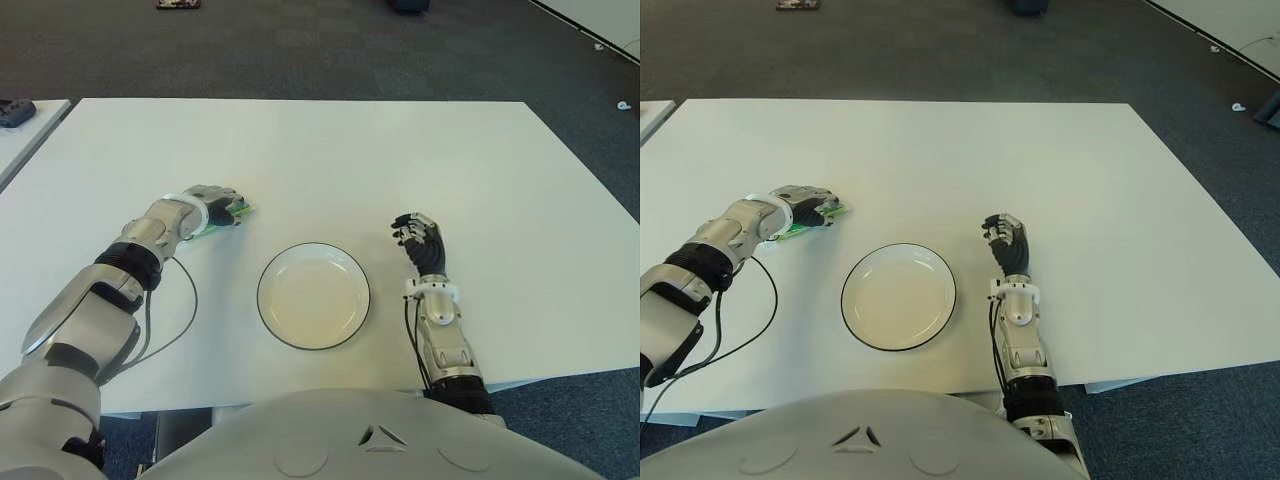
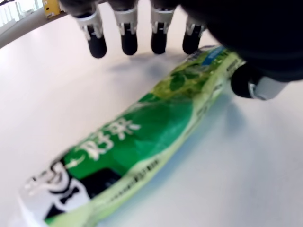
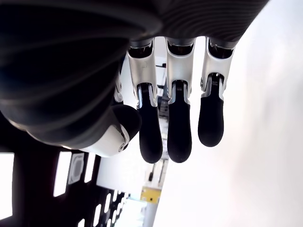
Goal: Put the toothpaste on the table into the plate.
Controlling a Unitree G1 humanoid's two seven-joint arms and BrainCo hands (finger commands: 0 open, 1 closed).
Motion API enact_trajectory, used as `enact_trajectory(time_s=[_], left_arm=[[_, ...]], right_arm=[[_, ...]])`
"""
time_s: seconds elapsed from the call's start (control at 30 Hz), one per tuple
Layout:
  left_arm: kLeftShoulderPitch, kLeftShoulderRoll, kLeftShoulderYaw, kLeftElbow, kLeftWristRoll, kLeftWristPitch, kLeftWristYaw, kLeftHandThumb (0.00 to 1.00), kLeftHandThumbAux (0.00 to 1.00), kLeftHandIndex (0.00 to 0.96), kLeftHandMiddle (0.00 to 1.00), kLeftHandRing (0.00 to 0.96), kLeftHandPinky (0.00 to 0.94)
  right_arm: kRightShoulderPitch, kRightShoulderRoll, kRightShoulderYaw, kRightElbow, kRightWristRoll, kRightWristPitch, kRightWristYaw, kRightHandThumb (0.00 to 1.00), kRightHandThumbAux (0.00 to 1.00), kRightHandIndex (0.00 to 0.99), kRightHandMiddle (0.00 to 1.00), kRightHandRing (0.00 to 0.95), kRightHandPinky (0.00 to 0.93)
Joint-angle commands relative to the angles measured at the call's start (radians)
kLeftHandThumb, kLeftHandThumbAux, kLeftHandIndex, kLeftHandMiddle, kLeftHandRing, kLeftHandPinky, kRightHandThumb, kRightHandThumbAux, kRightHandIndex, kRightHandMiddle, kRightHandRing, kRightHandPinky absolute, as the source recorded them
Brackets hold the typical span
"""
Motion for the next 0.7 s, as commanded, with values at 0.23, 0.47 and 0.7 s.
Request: enact_trajectory(time_s=[0.23, 0.47, 0.7], left_arm=[[0.064, -0.007, -0.078, 0.037, 0.031, -0.042, -0.021, 0.518, 0.288, 0.0, 0.0, 0.0, 0.008], [0.058, -0.002, -0.092, 0.054, 0.03, -0.046, -0.018, 0.512, 0.286, 0.0, 0.0, 0.0, 0.014], [0.059, -0.001, -0.097, 0.055, 0.036, -0.035, -0.015, 0.512, 0.302, 0.0, 0.0, 0.0, 0.025]], right_arm=[[0.005, 0.005, -0.002, -0.009, 0.014, -0.006, 0.009, 0.708, 0.73, 0.427, 0.495, 0.52, 0.552], [0.008, 0.007, -0.001, -0.017, 0.008, 0.006, 0.006, 0.709, 0.73, 0.426, 0.496, 0.519, 0.546], [0.01, 0.007, -0.001, -0.022, 0.005, 0.011, 0.005, 0.709, 0.73, 0.426, 0.494, 0.517, 0.545]])
